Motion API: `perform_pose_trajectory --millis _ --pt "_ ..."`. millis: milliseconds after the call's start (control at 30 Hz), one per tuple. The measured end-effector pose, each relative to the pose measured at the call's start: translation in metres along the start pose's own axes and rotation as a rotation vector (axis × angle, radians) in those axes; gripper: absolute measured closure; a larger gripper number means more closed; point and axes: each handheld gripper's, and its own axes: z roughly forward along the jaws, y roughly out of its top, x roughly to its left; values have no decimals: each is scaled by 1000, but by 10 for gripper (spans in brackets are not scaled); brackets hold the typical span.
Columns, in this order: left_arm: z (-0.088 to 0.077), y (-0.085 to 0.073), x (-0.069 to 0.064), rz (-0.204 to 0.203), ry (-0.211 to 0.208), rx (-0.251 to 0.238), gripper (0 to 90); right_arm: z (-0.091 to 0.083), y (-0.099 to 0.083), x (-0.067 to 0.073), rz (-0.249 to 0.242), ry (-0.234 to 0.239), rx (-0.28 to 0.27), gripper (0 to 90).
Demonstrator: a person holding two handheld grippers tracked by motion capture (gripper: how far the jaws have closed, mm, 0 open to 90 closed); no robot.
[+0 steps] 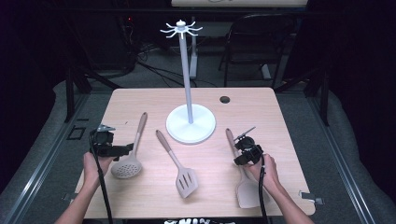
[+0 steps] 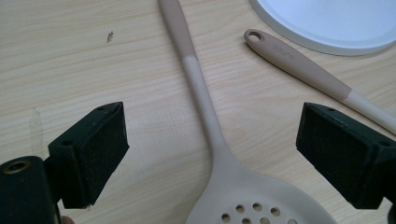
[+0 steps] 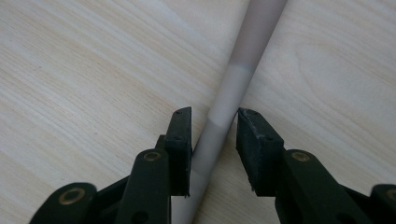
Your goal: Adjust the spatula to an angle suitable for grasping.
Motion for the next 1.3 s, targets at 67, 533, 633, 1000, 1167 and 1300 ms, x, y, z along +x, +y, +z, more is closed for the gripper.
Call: perform_pose_trajectory --millis 67,533,633,1000,1167,1300 --pt "0 1 -1 8 -1 1 88 5 -1 -1 4 11 20 671" --pt "-1 -1 2 6 -12 -4 91 6 -4 -6 75 29 -14 709" --pt "-1 -1 3 8 -14 -7 91 5 -5 -8 102 42 -13 719" --pt "-2 -1 2 14 -15 -12 91 6 -8 -13 184 105 -56 766" --pt "-3 -2 2 10 -16 -14 92 4 -8 -10 204 115 -51 785" --pt "-2 -2 3 13 -16 -12 92 1 -9 -11 200 109 -94 787"
